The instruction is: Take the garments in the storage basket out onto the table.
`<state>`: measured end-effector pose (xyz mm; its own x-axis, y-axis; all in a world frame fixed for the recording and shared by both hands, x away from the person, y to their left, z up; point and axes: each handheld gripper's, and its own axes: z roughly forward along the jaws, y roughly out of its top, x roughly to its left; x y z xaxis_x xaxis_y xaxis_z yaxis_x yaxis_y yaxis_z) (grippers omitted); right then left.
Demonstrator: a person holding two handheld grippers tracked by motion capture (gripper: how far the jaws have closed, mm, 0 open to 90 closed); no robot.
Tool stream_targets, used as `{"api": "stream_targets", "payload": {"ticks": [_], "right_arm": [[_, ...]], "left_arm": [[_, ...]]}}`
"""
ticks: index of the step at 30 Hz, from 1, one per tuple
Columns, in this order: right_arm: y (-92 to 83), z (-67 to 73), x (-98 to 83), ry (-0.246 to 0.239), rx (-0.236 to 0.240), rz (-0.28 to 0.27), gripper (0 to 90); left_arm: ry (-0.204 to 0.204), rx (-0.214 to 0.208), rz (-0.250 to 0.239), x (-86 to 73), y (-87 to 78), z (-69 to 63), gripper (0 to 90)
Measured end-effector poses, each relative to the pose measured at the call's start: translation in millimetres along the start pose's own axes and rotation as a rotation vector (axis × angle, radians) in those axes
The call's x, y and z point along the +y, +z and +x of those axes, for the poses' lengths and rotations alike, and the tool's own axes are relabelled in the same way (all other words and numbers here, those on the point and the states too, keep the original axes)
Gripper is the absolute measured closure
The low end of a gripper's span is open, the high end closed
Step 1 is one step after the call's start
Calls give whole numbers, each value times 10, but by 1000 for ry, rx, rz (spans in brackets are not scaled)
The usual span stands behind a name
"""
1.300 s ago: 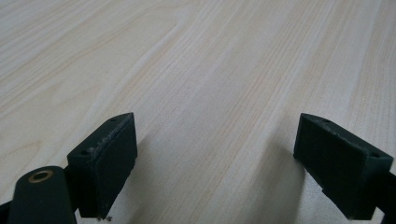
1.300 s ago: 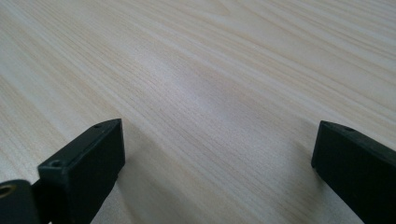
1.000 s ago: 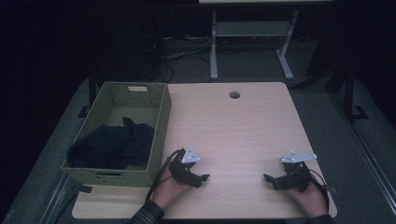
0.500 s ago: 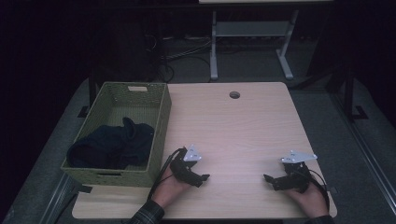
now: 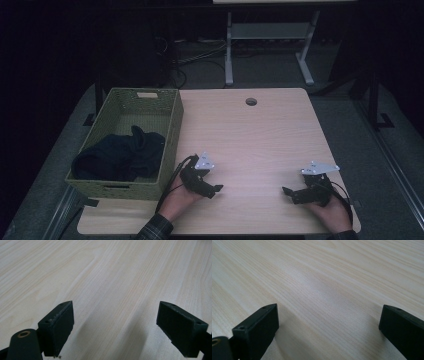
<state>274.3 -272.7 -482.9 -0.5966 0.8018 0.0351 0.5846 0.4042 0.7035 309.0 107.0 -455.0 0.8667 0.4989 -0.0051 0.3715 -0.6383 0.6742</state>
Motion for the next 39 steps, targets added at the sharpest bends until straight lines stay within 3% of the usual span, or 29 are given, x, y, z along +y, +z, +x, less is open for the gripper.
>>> {"api": "stream_targets", "payload": {"ticks": [16, 39], "right_arm": [[0, 0, 0, 0, 0, 0, 24], [1, 1, -1, 0, 0, -1, 24]], "left_arm": [[-12, -34, -5, 106, -105, 23, 144], [10, -28, -5, 294, -275, 47, 144]]}}
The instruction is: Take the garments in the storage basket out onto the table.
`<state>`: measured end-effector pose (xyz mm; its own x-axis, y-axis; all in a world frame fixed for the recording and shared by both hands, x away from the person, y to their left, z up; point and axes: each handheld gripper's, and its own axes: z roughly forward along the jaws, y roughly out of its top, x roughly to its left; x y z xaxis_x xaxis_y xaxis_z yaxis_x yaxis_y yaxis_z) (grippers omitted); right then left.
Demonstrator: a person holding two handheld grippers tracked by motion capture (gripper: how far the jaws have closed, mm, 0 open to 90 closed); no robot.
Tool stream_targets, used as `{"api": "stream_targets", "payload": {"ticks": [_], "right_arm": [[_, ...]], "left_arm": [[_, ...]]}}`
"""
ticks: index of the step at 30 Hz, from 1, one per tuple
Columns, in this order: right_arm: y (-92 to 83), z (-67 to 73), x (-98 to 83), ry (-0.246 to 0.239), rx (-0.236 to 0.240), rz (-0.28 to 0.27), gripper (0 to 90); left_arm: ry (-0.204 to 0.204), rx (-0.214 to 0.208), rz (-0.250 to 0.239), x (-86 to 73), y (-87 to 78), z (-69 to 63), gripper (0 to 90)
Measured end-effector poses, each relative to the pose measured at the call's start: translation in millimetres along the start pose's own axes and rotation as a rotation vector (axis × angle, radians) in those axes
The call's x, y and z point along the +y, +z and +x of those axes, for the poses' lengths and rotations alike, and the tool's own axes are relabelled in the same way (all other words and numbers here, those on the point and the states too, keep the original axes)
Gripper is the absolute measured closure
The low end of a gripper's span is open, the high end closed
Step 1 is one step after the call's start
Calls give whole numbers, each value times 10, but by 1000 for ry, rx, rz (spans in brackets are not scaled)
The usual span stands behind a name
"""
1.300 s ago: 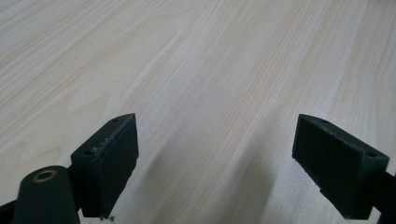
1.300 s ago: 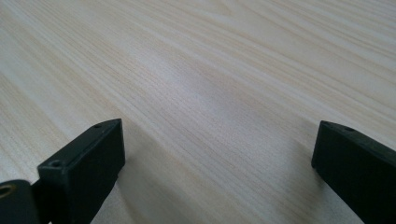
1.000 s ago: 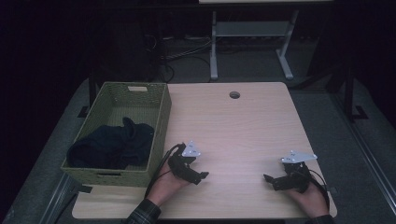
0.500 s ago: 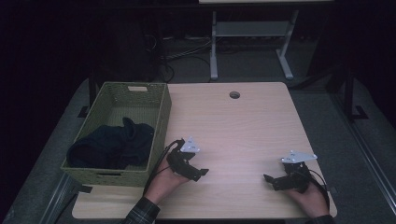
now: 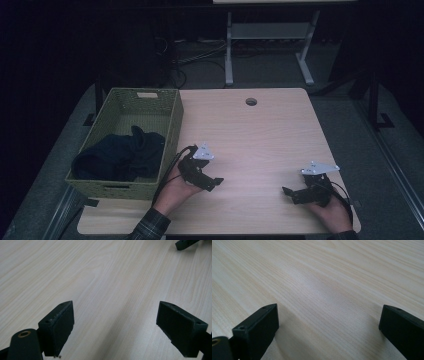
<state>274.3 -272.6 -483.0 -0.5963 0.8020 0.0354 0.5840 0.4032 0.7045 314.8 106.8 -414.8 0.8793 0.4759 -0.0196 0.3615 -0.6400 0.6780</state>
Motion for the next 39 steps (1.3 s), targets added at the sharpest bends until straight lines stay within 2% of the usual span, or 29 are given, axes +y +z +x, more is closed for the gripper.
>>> {"api": "stream_targets", "payload": {"ticks": [18, 39], "right_arm": [[-1, 1, 0, 1, 2, 0, 24], [-2, 1, 0, 0, 2, 0, 24]], "left_arm": [[30, -4, 16, 182, -182, -2, 144], [28, 6, 1, 290, -472, 131, 148]]}}
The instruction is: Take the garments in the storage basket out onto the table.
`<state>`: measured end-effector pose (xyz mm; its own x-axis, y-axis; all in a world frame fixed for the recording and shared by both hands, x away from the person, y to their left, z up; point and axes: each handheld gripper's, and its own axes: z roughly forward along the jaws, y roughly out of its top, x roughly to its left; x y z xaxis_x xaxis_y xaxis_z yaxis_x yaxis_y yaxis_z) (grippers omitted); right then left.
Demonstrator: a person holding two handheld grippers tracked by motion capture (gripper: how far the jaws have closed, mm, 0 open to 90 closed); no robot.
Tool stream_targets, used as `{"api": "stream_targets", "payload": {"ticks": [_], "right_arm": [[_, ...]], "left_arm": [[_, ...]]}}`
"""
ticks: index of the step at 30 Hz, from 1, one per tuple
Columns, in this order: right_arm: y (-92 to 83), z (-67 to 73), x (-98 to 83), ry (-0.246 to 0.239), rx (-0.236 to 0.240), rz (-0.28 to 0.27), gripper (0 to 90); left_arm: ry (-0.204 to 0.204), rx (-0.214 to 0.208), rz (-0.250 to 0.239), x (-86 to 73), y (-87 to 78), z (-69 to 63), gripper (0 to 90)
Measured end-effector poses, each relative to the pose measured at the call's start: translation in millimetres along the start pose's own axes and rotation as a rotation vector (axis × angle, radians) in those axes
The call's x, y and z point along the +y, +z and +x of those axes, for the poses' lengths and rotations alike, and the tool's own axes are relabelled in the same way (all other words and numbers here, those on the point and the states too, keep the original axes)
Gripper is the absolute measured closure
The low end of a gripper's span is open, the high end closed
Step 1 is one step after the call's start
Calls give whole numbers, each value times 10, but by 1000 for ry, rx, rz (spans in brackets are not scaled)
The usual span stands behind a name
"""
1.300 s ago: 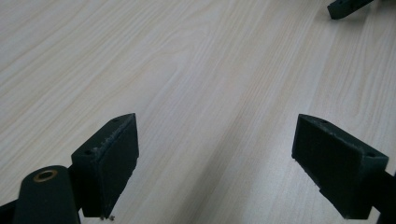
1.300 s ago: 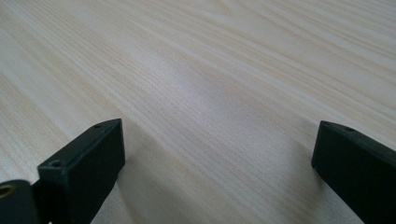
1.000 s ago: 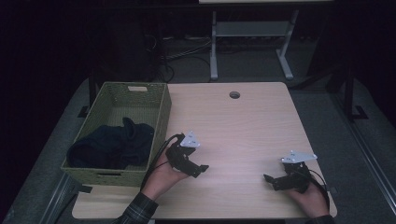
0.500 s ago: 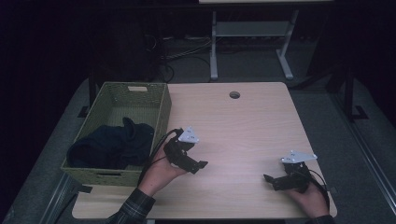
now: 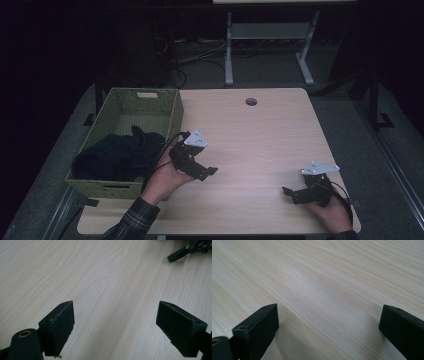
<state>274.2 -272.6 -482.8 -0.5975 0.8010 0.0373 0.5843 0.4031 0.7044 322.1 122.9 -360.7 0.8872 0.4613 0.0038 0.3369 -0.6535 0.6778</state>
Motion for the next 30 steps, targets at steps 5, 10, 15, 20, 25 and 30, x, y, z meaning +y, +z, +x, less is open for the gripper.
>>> {"api": "stream_targets", "payload": {"ticks": [5, 10, 15, 20, 25, 30], "right_arm": [[0, 0, 0, 1, 0, 0, 24], [0, 0, 0, 0, 0, 0, 24], [0, 0, 0, 0, 0, 0, 24], [0, -1, 0, -1, 0, 0, 24], [-1, 1, 1, 3, 1, 1, 24], [-1, 0, 0, -1, 0, 1, 24]], "left_arm": [[-4, 7, -3, 6, -85, 50, 148], [-8, 17, 0, 2, -159, 92, 147], [-11, 25, 0, -11, -213, 137, 147], [-20, 32, -4, -41, -307, 217, 147], [-20, 44, 0, -48, -377, 263, 148], [-28, 64, 0, -63, -481, 332, 147]]}}
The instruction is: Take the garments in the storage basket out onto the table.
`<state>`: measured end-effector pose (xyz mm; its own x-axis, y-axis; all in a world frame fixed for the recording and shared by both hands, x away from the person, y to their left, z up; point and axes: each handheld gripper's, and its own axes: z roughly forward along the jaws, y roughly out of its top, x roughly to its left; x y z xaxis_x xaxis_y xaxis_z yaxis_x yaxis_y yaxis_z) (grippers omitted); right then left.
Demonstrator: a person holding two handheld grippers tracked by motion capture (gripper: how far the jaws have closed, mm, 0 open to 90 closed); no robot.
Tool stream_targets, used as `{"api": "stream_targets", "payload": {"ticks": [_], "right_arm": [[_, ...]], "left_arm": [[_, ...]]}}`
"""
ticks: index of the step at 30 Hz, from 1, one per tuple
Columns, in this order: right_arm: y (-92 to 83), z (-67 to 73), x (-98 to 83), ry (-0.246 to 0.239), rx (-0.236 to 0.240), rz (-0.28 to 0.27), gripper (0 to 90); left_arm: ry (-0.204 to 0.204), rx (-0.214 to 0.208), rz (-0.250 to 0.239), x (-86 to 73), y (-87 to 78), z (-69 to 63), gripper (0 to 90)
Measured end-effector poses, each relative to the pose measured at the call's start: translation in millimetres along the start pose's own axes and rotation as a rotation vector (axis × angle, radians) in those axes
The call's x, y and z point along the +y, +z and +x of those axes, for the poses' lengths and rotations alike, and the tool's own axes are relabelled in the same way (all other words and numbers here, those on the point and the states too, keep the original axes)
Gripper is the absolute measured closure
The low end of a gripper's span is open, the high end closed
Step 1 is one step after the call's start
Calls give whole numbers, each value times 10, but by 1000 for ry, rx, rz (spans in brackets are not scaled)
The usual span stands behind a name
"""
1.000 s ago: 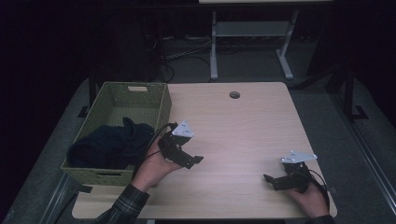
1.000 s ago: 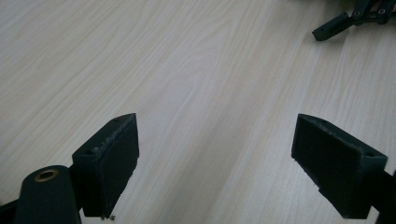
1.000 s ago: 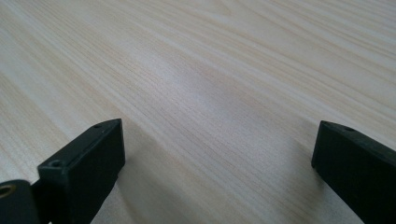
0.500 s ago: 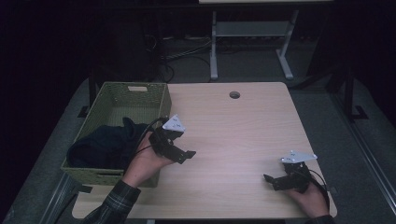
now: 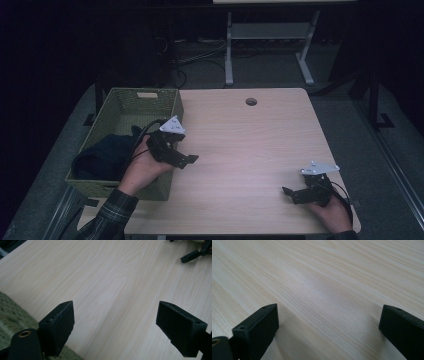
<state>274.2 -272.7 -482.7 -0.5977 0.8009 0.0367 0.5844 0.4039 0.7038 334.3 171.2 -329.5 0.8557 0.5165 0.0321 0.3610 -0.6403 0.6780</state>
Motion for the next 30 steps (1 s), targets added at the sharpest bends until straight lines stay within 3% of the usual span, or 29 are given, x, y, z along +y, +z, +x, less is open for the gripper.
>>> {"api": "stream_targets", "payload": {"ticks": [18, 30], "right_arm": [[0, 1, 0, 1, -1, -1, 24], [1, 2, 0, 3, 0, -1, 24]], "left_arm": [[-31, 63, 10, -67, -282, 276, 149], [-81, 128, 4, -199, -502, 497, 149]]}}
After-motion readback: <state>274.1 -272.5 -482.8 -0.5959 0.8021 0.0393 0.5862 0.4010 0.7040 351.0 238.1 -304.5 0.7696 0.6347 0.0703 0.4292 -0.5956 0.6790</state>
